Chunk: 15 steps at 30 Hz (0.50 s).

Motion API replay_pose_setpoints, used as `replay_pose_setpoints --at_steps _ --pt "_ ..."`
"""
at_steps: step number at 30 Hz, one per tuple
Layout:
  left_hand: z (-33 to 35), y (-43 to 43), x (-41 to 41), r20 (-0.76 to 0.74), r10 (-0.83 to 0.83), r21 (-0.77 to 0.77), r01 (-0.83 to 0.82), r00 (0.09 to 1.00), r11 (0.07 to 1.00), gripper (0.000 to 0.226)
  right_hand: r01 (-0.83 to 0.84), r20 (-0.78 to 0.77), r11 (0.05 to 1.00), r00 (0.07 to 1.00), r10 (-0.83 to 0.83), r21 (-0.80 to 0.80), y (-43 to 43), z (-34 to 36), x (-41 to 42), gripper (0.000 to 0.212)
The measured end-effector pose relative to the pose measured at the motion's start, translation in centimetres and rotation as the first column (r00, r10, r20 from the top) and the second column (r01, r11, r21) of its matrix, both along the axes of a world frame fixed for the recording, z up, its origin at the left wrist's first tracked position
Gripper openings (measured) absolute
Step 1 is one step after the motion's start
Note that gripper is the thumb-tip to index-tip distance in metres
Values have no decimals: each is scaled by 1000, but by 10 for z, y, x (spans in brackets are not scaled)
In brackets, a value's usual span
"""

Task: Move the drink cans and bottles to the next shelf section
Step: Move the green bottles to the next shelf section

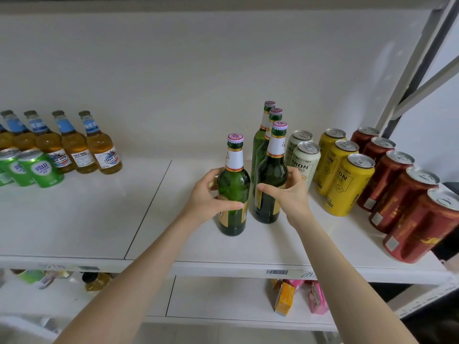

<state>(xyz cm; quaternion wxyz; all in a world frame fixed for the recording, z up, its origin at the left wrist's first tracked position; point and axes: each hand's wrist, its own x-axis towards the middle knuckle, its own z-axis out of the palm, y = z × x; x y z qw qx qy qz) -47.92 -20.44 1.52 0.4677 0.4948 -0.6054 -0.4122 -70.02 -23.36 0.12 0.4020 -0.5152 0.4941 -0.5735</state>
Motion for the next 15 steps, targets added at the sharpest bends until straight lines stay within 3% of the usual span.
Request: replay_pose_setpoints --at_steps 6,11,15 --pt "-30 6 17 28 -28 104 25 999 994 85 24 39 996 999 -28 88 15 -14 -11 70" --pt "-59 7 26 92 -52 217 31 994 976 86 152 123 981 978 -167 120 46 -45 -22 41" --pt "-69 2 20 104 -69 219 45 992 975 73 99 60 990 993 -106 102 60 -57 -10 33"
